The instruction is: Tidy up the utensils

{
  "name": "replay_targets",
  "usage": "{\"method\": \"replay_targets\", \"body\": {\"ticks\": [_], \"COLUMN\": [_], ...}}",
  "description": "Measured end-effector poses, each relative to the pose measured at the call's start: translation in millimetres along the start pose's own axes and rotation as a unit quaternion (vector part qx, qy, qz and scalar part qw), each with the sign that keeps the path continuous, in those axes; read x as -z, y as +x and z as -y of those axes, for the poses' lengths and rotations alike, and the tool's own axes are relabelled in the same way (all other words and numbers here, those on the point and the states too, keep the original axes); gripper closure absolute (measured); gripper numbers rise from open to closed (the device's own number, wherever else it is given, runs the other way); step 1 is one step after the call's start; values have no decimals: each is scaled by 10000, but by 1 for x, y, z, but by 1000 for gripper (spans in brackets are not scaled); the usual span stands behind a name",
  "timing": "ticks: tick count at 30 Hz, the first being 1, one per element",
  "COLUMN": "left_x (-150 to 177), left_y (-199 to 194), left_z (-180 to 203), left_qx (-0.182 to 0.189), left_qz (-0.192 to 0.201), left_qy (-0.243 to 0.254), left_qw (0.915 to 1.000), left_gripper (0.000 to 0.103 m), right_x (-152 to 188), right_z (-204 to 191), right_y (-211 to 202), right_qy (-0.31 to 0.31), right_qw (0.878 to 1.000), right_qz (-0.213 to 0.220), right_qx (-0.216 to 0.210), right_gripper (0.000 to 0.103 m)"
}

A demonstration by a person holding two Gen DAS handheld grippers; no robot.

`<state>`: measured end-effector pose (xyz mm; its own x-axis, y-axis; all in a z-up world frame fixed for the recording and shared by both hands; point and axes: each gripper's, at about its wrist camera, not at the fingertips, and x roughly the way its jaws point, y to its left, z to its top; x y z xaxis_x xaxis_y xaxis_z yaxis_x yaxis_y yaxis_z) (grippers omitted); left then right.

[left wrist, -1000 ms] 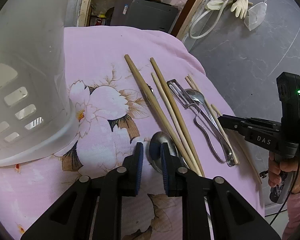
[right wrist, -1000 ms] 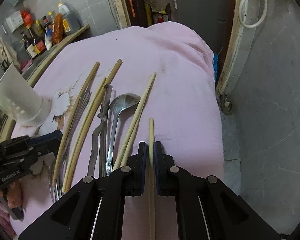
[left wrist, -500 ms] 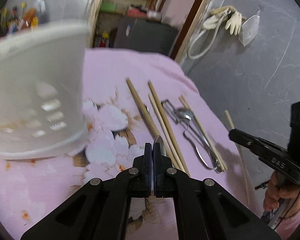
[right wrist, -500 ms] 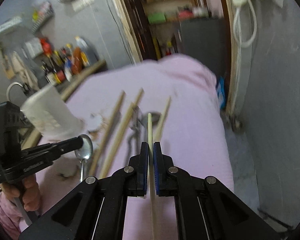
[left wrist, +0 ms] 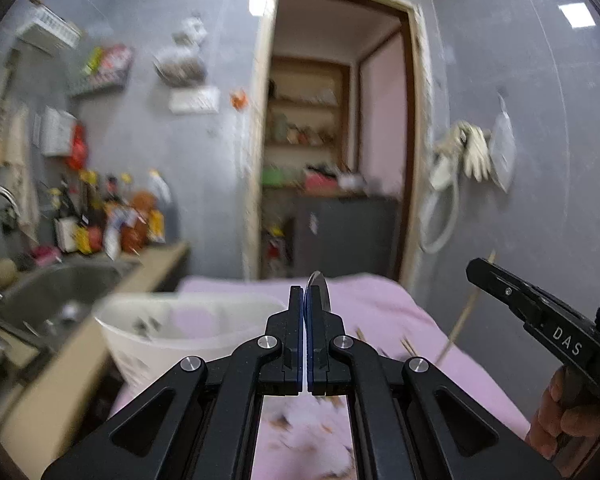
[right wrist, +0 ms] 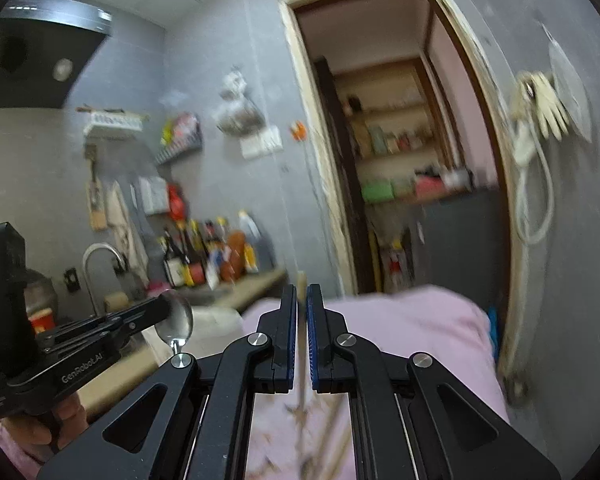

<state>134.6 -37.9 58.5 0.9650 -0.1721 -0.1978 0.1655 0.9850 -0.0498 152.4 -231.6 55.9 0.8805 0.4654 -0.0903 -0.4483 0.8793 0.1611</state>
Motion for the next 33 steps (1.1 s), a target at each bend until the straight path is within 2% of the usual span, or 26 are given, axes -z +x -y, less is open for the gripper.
{"method": "replay_targets", "body": {"ticks": [4,7,11,13,16,19,20,22,28,33], "left_x": [-18,-21,-5,0,16,24,27,32,46,54], "left_y": [-12,-12,-13,-10,-5,-2,-2,0,10,15], "left_z": [-34,-59,-72,-69,-58,-44,-40,-38,-38,-48], "left_qx": [-296,-374,-133,37,317,337,371,435,437,341], "left_qz": [211,129,-224,-412,-729,-827,-877,-968,-1199,-1334], "left_qy": [-210,-463,-719,-811,-841,-685,-645,-642,-695,-855], "left_qw": [9991,9981,9971,9959,9933,9936,9934,9923,9894,9868], "left_gripper": [103,103,103,103,103,103,103,103,103,103], "right_x": [-15,-14,5,18,34,47,52,62,74,79], "right_z": [-18,-18,-5,5,19,31,34,40,63,74], "right_y": [15,29,31,31,29,26,27,30,61,102], "right_qy": [-93,-3,210,333,327,77,-20,-31,966,1753], "right_qw": [9998,9995,9968,9929,9853,9766,9732,9669,9494,9275], "right_qz": [97,-168,-674,-1084,-1670,-2146,-2289,-2535,-2989,-3300], "right_qx": [-172,-280,-382,-363,-131,135,235,294,2,59], "right_gripper": [101,101,101,100,98,88,80,79,79,79]}}
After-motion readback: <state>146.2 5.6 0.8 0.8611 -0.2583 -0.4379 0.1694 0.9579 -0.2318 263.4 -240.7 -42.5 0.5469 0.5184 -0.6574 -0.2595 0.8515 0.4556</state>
